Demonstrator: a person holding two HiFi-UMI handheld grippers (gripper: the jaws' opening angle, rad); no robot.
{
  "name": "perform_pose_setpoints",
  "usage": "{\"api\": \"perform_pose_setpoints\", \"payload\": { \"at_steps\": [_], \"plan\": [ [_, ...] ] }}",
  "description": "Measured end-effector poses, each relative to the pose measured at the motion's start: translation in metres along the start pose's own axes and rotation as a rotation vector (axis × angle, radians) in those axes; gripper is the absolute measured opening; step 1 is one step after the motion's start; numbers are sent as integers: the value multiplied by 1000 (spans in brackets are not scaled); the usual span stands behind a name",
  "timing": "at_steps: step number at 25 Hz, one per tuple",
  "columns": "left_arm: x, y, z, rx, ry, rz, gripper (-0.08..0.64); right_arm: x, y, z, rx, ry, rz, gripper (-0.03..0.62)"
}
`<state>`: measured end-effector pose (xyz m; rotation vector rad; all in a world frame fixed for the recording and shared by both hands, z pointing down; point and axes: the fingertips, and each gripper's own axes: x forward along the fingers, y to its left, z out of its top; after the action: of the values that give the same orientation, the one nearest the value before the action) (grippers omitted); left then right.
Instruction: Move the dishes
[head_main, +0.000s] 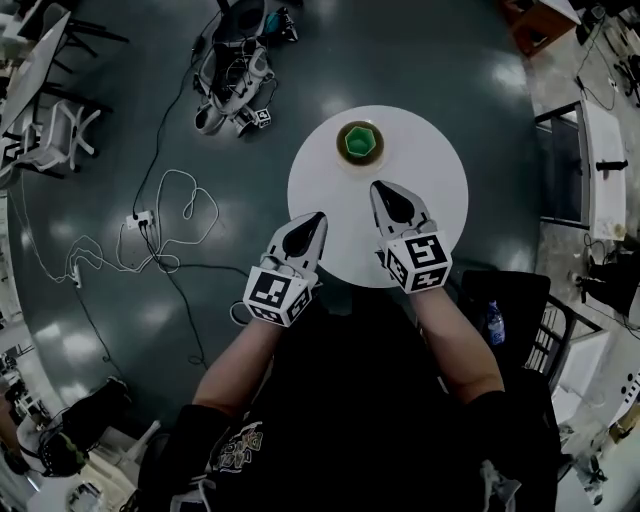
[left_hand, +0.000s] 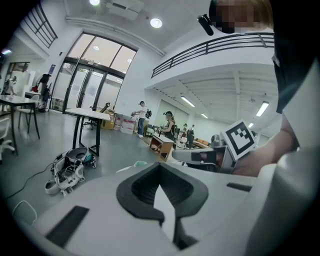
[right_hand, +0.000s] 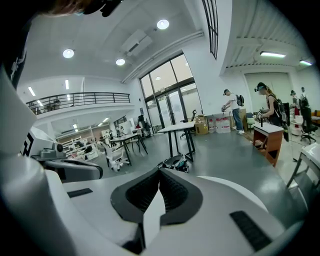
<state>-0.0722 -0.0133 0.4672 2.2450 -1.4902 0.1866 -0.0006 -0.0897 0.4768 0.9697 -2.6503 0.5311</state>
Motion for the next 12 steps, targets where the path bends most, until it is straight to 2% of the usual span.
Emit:
{"api": "perform_pose_setpoints", "payload": {
  "at_steps": [7, 9, 12],
  "plan": [
    [20, 5, -11, -3, 23, 15, 6, 24, -19, -15, -11, 17, -23, 39],
    [25, 6, -15, -6, 30, 16, 6, 33, -25, -23, -1, 32, -26, 143],
    [30, 9, -20, -12, 40, 21, 6, 49, -34, -36, 4, 70, -40, 203]
  ]
}}
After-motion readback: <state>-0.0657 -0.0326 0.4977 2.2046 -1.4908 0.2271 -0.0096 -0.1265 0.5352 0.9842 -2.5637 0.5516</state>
